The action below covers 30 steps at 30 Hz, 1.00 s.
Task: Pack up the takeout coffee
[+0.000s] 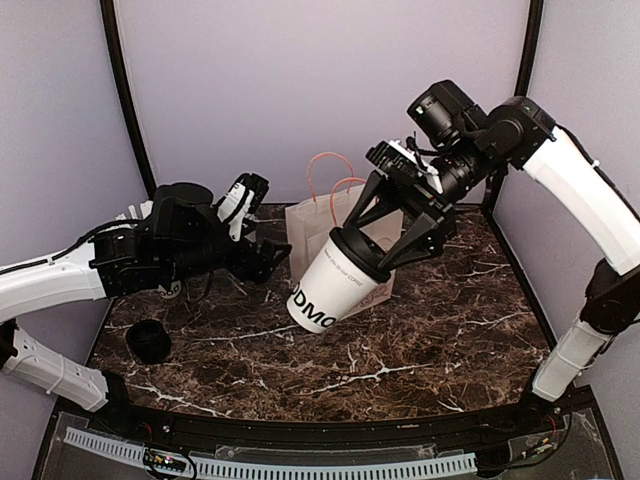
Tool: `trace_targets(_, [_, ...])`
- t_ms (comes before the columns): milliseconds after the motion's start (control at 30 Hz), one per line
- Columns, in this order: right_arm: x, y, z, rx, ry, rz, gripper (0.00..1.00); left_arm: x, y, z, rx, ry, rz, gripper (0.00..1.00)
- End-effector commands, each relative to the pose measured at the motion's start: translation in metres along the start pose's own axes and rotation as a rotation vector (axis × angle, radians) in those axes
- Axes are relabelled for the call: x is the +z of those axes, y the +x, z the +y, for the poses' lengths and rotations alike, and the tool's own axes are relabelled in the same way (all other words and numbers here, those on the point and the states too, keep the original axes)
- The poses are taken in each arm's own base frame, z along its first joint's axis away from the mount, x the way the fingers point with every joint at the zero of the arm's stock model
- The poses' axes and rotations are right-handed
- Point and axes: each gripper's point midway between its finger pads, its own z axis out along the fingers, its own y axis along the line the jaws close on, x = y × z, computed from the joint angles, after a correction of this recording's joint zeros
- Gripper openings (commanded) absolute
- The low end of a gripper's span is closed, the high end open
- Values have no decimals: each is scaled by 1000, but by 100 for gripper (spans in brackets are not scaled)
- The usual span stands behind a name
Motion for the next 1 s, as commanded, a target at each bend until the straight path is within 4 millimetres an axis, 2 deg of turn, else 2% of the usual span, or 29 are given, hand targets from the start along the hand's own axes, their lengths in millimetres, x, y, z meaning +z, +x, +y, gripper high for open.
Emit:
trace_targets(0, [16,31,5,66,-42,61,69,-23,-20,16,5,-51,-65,90])
trace_targets(133, [21,67,2,126,26,163,68,-30,-30,20,12,-61,-83,92])
trace_targets(267, [20,115,-6,191,123,298,68,-23,-43,25,-4,-45,-40,92])
trace_targets(333, [18,145,-9,241,175,380,67,-11,-63,34,-29,-34,-23,92])
trace_targets(367, [15,161,-11,260,204,420,67,-7,-61,31,-40,-1,6,92])
trace_targets(400, [12,177,-13,284,229,455,67,2,-72,39,-56,-7,11,92])
trace_targets(433, [9,190,-14,304,250,486,67,6,-70,36,-69,30,39,91])
trace_targets(467, [6,201,-15,326,265,509,67,17,-74,45,-86,27,62,91])
trace_targets(533, [2,219,-16,370,290,542,66,33,-78,45,-116,77,96,89])
trace_targets(667, [-3,235,-13,422,303,563,66,64,-77,35,-149,191,180,84])
trace_targets(800, [-6,242,-10,441,322,571,66,86,-66,24,-132,271,256,80])
trace_targets(967, [-12,246,-6,452,351,573,66,109,-59,34,-122,221,301,77])
